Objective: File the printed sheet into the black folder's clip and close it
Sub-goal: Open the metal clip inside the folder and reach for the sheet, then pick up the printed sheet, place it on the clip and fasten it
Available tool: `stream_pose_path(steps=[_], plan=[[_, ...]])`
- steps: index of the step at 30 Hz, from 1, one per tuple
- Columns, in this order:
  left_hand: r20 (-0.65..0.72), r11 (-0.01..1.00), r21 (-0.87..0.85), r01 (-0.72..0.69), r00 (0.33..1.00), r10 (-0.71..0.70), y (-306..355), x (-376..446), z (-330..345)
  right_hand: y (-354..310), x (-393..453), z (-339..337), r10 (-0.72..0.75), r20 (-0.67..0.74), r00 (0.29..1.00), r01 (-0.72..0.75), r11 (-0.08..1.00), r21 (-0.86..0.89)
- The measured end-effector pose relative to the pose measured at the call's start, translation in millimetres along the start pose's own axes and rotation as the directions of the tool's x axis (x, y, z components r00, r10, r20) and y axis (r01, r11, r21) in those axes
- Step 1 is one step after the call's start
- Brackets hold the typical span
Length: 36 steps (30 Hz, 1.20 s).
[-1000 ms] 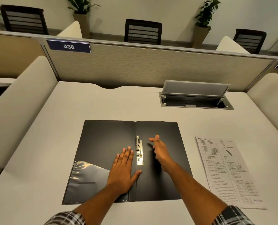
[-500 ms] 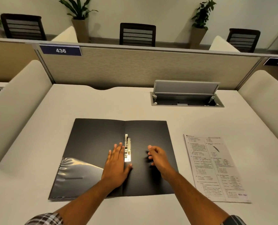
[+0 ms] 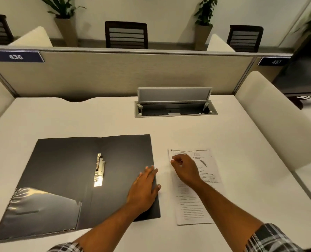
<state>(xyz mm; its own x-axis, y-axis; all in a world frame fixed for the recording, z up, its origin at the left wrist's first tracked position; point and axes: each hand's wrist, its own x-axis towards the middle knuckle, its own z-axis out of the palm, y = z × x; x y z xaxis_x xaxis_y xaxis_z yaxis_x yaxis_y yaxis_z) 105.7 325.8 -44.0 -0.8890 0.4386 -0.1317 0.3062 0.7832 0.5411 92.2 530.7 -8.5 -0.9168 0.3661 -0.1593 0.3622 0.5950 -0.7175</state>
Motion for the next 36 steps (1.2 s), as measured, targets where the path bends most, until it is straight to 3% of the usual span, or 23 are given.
stream_pose_path(steps=[5, 9, 14, 18, 28, 31, 33, 36], plan=[[0.063, 0.999, 0.044, -0.020, 0.998, 0.017, 35, 11, 26, 36, 24, -51, -0.124, -0.110, 0.986, 0.094, 0.965, -0.245], [0.063, 0.995, 0.086, -0.057, 0.997, 0.052, 48, 19, 39, 62, 42, -79, -0.116, -0.015, 0.993, 0.101, 0.912, -0.397], [0.124, 0.974, 0.216, -0.064, 0.992, 0.038, 50, 23, 51, 92, 54, -95, -0.067, 0.129, 0.989, 0.120, 0.880, -0.459], [0.163, 0.962, 0.266, -0.063, 0.986, 0.019, 47, 26, 51, 103, 57, -97, -0.140, 0.113, 0.984, 0.178, 0.849, -0.498], [0.170, 0.952, 0.301, -0.058, 0.985, 0.006, 48, 24, 57, 92, 75, -109, -0.135, 0.122, 0.983, 0.181, 0.809, -0.560], [0.167, 0.952, 0.302, -0.054, 0.986, 0.002, 48, 25, 58, 87, 78, -114, -0.063, 0.145, 0.987, 0.118, 0.905, -0.410], [0.173, 0.953, 0.299, -0.057, 0.985, 0.004, 48, 24, 58, 88, 73, -116, 0.028, 0.165, 0.986, -0.014, 0.996, -0.084], [0.167, 0.951, 0.303, -0.061, 0.986, 0.010, 48, 23, 58, 100, 56, -116, 0.161, 0.119, 0.980, -0.191, 0.930, 0.315]])
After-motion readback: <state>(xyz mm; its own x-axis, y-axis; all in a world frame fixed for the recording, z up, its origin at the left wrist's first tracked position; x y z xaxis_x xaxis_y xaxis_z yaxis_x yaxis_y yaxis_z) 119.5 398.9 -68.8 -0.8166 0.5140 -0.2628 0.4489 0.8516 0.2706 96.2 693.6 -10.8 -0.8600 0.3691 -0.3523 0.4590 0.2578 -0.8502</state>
